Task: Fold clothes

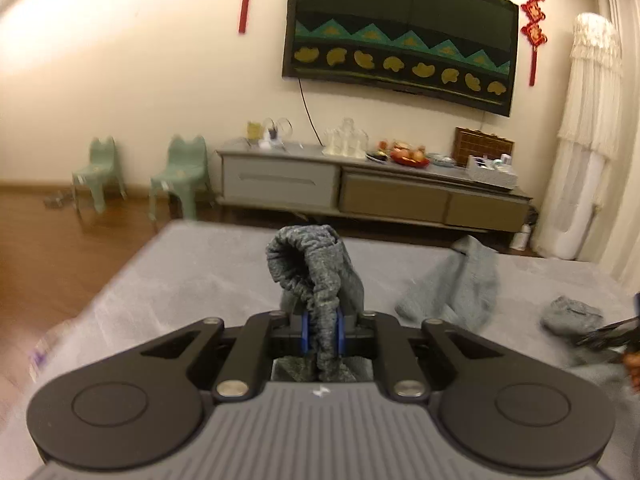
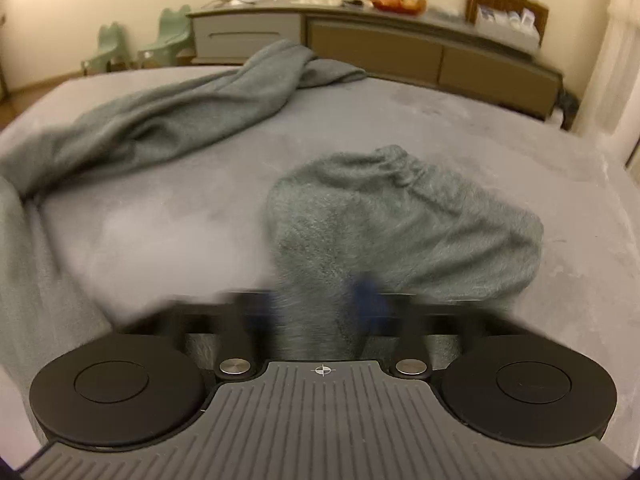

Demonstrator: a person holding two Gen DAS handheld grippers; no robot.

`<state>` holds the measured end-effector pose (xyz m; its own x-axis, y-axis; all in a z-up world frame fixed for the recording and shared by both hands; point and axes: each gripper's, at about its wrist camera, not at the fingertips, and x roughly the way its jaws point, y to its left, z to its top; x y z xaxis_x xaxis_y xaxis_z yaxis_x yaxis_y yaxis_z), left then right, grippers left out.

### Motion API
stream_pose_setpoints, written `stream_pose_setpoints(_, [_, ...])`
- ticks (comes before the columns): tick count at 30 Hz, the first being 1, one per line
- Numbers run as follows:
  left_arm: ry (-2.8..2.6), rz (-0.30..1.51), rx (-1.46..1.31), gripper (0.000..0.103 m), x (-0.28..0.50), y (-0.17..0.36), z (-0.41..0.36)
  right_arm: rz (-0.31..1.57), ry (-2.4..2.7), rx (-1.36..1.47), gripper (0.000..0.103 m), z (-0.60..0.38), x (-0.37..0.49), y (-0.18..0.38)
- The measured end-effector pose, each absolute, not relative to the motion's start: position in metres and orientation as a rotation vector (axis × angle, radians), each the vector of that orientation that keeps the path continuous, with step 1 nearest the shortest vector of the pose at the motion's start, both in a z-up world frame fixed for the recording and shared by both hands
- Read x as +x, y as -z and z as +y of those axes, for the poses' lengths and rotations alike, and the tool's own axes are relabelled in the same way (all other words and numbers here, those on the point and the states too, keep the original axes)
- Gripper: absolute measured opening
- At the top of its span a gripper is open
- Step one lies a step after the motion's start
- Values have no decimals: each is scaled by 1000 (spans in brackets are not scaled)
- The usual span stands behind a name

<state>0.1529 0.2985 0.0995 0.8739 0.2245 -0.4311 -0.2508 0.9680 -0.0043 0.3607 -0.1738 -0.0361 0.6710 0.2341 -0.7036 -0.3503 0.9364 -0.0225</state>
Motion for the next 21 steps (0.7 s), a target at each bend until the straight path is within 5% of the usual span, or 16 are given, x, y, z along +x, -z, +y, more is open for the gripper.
stream_pose_setpoints(8, [-160,139,12,12,135,-231,301,348,-115,401,3,-338,326,-89])
stream_pose_setpoints(12, [65,378,177,12,85,-159,276,495,-69,516,5,-392,308,-62])
stream_pose_setpoints(15, [214,576,336,13,51,-97,252,641,19,512,29,-411,312,-28])
stream_pose_setpoints(17, [276,731,499,14,36,-45,228,675,108,489,55,-424,311,-12])
stream_pose_setpoints(21, [308,810,566,17,21,-20,215,653,226,496,55,-439,301,-7])
